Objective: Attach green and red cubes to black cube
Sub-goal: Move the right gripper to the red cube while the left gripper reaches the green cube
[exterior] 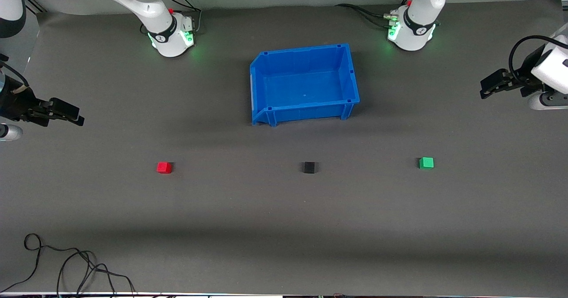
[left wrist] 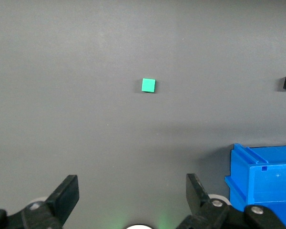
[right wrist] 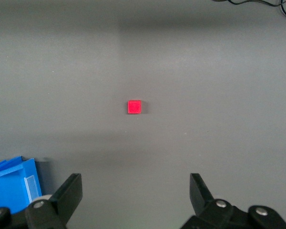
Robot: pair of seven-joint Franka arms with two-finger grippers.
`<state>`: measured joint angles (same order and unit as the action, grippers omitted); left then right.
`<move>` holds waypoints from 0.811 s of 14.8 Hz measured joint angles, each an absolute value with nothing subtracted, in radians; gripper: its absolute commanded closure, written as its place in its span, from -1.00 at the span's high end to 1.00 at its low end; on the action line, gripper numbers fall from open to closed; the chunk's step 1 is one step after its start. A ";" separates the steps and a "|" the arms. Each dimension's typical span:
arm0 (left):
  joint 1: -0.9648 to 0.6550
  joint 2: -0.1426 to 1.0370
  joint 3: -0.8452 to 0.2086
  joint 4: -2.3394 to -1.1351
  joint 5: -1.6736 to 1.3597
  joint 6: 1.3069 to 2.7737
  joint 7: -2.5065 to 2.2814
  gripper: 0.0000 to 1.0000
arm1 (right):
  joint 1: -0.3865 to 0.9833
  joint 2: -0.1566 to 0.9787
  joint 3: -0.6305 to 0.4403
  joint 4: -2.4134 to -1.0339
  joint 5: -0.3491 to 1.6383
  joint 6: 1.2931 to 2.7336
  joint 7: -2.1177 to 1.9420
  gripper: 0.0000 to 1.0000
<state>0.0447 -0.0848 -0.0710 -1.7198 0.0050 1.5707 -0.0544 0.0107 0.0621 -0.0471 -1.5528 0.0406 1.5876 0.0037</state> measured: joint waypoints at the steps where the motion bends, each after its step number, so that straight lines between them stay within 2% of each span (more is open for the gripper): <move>1: 0.045 -0.085 -0.071 -1.720 0.005 1.571 -0.054 1.00 | 0.011 0.062 -0.047 -1.553 0.041 1.588 0.006 1.00; 7: 0.045 -0.081 -0.071 -1.720 0.005 1.571 -0.054 1.00 | 0.011 0.062 -0.047 -1.552 0.041 1.589 0.116 1.00; 12: 0.067 -0.022 -0.057 -1.763 0.005 1.622 -0.055 1.00 | 0.012 0.067 -0.044 -1.551 0.072 1.611 0.615 1.00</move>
